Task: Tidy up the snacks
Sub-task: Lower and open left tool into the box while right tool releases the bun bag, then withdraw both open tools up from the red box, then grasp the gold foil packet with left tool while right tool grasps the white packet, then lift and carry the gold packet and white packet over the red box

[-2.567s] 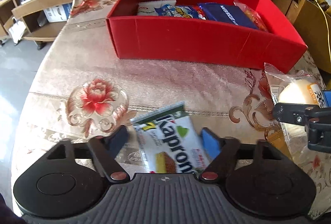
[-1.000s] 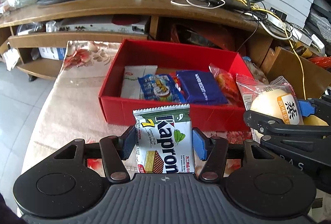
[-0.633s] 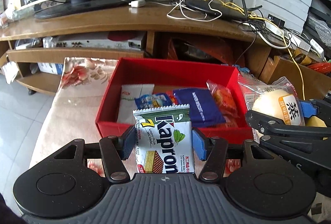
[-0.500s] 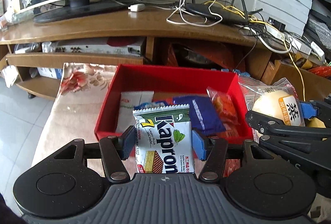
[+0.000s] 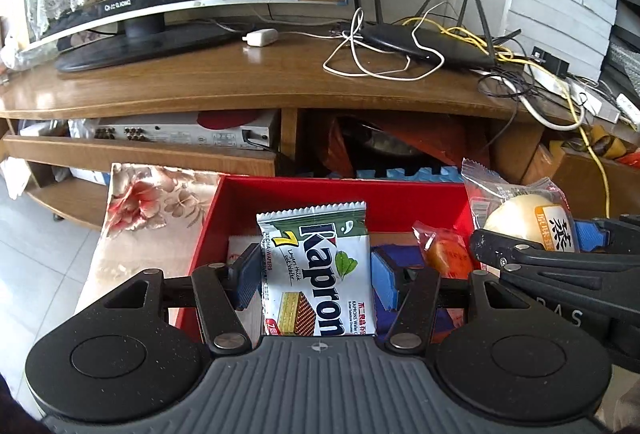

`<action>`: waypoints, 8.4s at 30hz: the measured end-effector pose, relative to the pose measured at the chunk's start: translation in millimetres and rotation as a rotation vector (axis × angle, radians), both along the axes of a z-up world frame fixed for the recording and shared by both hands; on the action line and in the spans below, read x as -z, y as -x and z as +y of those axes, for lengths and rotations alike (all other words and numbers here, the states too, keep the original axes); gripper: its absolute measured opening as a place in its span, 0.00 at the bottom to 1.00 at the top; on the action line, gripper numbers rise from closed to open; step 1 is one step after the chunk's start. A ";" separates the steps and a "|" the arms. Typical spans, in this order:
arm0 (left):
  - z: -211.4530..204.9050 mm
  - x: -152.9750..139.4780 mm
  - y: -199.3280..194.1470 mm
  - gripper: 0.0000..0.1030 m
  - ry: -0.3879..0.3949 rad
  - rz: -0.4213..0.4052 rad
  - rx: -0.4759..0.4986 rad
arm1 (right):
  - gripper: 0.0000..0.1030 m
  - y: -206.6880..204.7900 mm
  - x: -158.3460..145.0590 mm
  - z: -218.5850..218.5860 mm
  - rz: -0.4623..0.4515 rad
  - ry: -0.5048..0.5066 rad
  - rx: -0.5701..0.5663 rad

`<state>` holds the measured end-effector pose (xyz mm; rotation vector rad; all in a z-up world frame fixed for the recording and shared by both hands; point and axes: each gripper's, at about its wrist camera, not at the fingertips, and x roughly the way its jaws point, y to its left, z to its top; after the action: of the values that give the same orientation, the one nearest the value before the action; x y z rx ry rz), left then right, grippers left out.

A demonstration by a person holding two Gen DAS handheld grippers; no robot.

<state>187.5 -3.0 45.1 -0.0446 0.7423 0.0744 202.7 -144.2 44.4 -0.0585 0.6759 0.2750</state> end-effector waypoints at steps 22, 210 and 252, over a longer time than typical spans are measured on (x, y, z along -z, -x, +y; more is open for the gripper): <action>7.4 48.4 -37.2 0.62 -0.034 0.139 -0.035 | 0.52 -55.2 53.8 16.9 0.148 0.047 -0.004; -66.9 86.8 163.4 0.53 -0.094 0.387 0.294 | 0.50 123.7 109.7 -52.3 0.388 0.104 -0.143; -28.9 9.4 68.5 0.52 0.022 0.126 0.216 | 0.50 71.0 41.5 -37.6 0.211 -0.053 -0.064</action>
<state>119.0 -31.9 35.7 0.0200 0.8695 -0.1381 131.8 -181.8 2.9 -0.0006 0.8768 0.3632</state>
